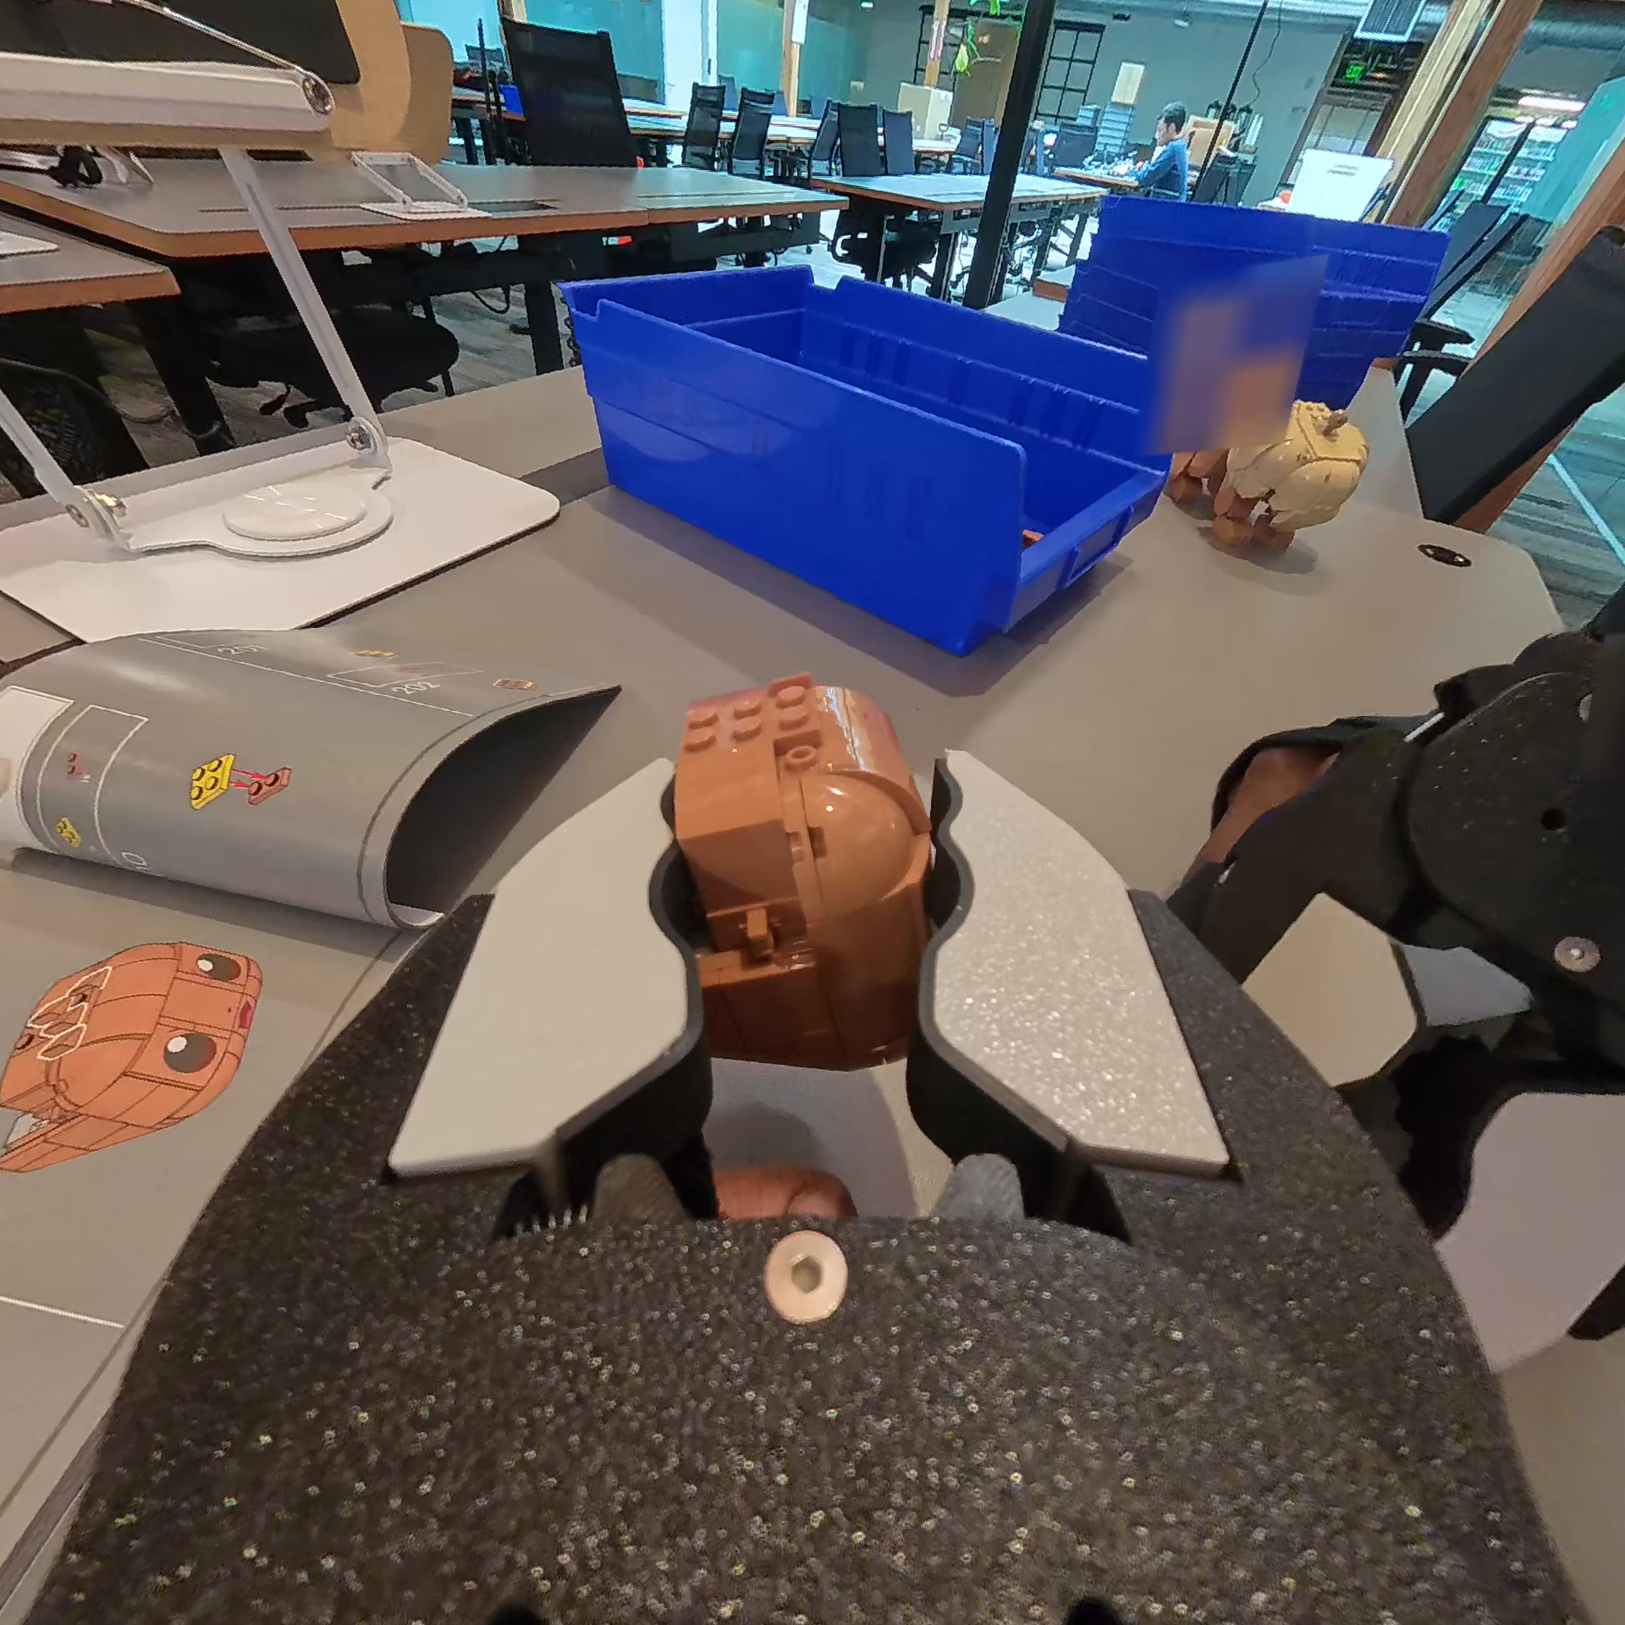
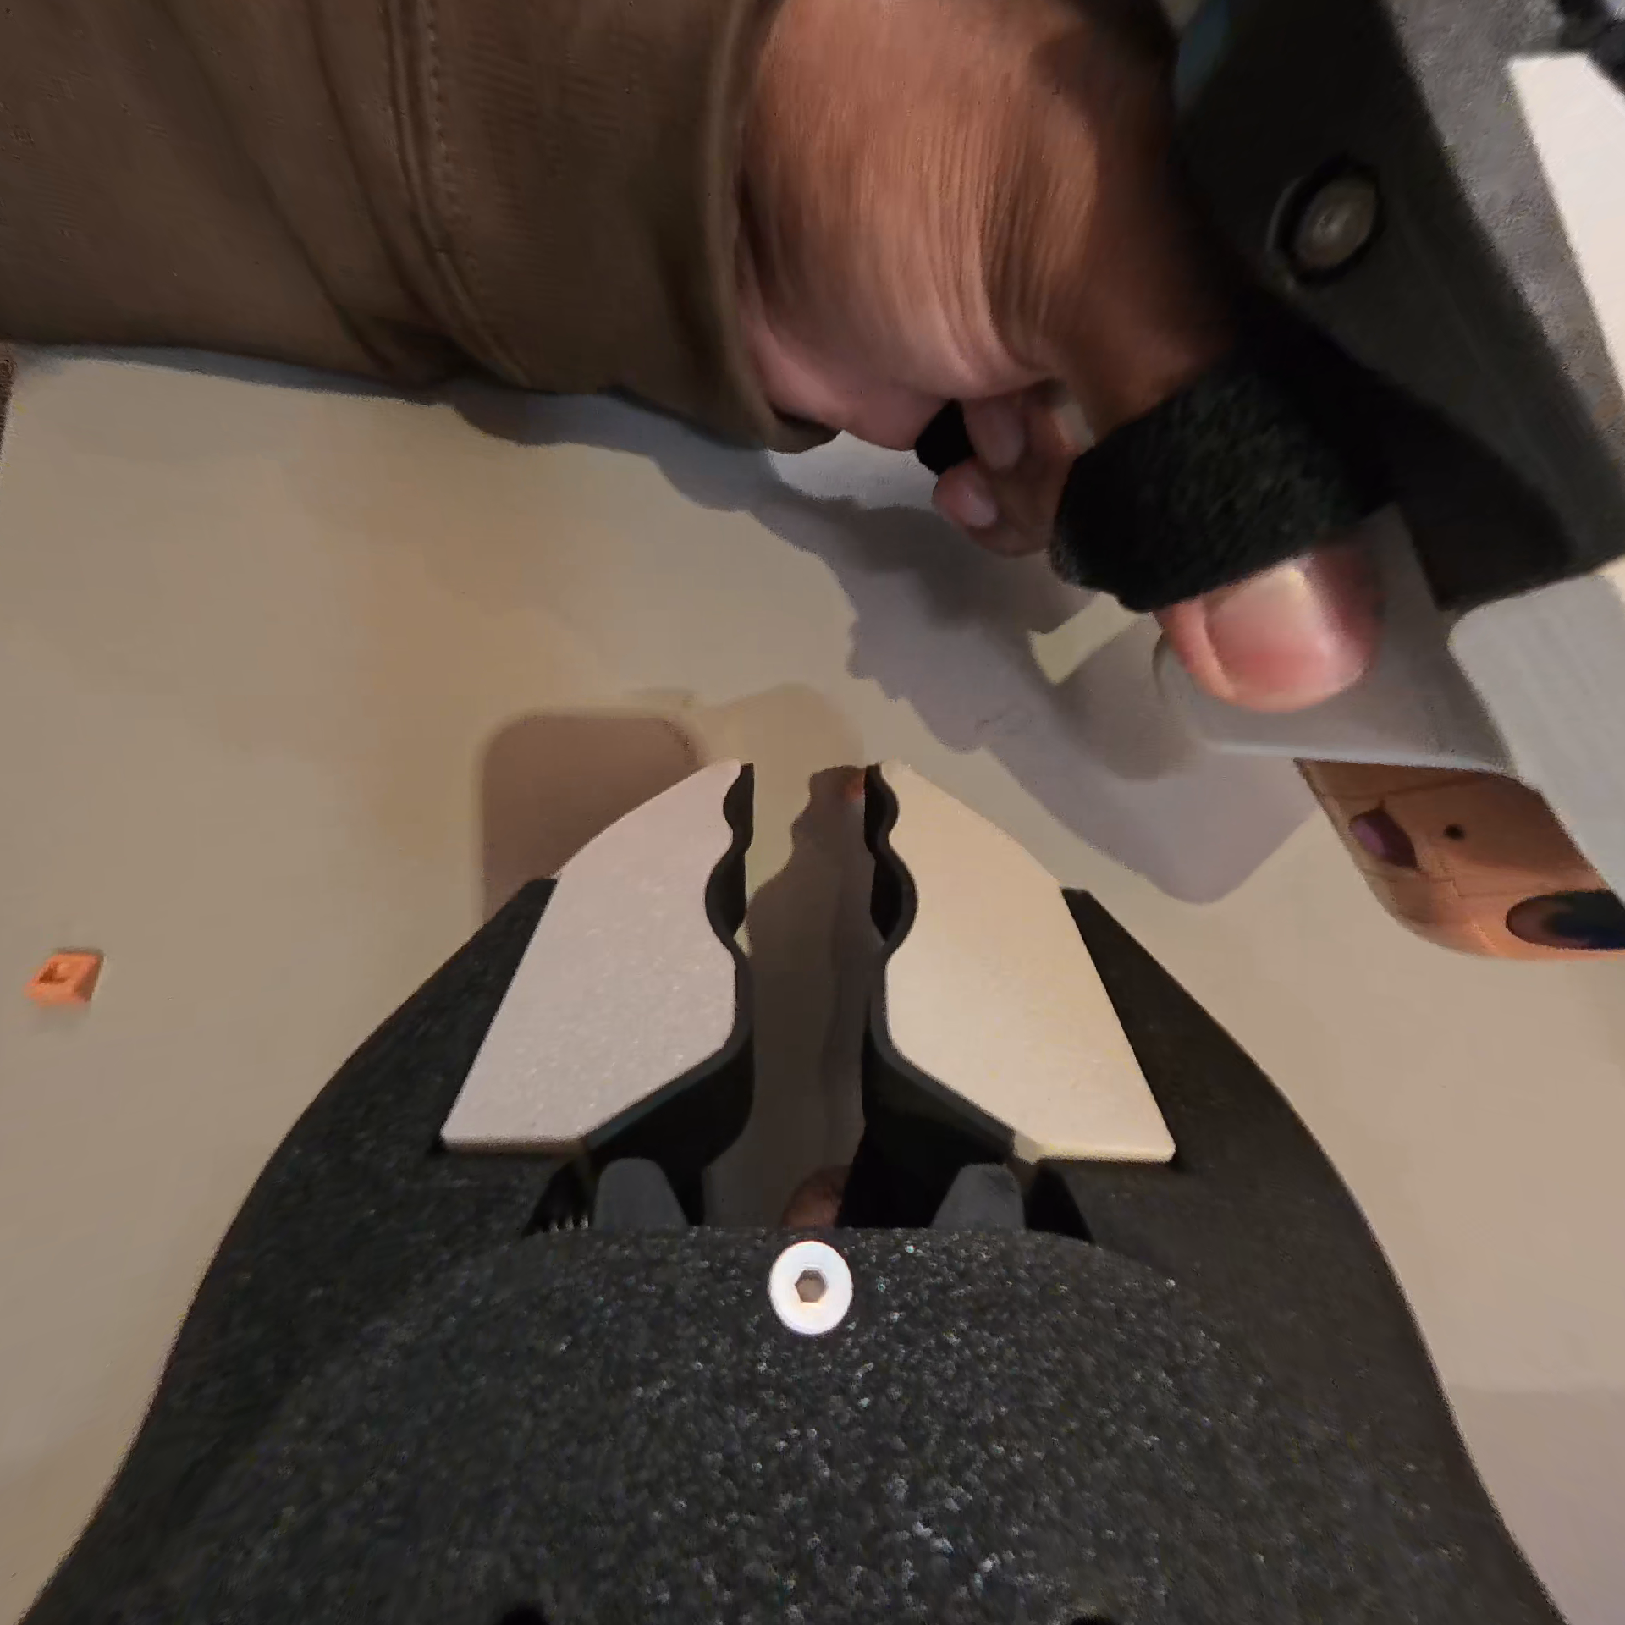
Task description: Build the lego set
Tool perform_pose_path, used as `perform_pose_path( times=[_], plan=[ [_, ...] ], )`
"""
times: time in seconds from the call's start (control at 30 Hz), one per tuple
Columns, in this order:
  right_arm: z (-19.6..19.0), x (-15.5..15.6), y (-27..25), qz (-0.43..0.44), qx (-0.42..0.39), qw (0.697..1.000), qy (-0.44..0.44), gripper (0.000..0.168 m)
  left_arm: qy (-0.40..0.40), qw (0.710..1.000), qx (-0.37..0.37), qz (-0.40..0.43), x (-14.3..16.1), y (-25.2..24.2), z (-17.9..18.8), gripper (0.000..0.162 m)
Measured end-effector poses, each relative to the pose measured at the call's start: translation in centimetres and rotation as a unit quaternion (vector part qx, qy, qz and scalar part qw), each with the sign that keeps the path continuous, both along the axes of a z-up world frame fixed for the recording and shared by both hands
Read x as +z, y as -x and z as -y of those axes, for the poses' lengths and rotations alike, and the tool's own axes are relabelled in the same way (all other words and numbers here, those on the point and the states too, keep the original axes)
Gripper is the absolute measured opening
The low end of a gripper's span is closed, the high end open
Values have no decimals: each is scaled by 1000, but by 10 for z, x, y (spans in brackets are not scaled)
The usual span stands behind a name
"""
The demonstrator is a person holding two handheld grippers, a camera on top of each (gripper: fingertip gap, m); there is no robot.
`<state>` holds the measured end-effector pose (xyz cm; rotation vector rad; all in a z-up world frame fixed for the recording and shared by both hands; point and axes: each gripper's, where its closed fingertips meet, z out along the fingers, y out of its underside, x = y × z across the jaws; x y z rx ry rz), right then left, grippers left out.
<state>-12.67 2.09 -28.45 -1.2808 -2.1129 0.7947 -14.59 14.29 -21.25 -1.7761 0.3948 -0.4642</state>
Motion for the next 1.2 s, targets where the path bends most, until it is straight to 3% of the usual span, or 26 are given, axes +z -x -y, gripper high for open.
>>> perform_pose_path(
  times=[0.47, 0.97, 1.2],
  plan=[
    [-15, -9, -11, 19, -35, 999, -10, 22, -5, 1000, 0, 2, 4, 1, 1, 52],
    [-44, -14, -36, 29, -125, 991, 36, 26, -2, 1000, -5, 0, 1, -2, 1, 52],
    [-42, -12, -32, 16, -113, 993, 24, 27, -1, 1000, -5, 0, 1, -2, 1, 52]
  ],
)
